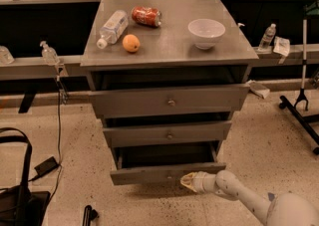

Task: Close bottom drawer

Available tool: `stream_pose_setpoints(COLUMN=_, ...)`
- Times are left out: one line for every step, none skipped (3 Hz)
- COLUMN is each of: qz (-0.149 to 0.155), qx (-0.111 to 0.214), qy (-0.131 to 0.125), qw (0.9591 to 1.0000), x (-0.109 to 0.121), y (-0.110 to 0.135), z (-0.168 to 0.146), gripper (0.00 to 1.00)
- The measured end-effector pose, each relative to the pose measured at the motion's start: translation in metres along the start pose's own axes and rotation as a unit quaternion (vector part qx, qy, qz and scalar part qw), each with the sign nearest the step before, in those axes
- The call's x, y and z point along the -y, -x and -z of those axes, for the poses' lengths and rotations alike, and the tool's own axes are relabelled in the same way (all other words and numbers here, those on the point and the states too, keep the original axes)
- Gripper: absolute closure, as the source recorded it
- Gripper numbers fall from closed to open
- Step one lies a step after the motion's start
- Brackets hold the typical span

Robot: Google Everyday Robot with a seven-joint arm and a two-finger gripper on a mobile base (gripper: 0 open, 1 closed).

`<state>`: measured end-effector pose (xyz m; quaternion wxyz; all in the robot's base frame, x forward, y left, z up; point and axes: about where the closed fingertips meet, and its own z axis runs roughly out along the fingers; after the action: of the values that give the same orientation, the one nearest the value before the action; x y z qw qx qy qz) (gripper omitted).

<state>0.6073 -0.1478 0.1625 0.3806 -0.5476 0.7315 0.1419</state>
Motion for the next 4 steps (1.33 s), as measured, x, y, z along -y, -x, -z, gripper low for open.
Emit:
stream_pose_setpoints(qz=0.001, qx=0.010, qy=-0.005, qw=0.9999, x=0.003, y=0.001, z=-0.010, gripper=1.00)
stream_pose_setpoints(qz=0.012, qx=0.016, qy=-0.031, qw=0.9993, x=0.031, y=-0.003, z=-0.042, gripper=1.00)
stream_pose_setpoints(qz=0.012, qx=0.016, qy=-0.037, qw=0.9991, x=0.038, y=-0.005, z=-0.046, gripper=1.00)
stream_pose_setpoints(qz=0.012, qx=0.019, qy=-0.055, qw=0.9982, x=0.057, y=-0.009, z=-0.047, gripper=1.00)
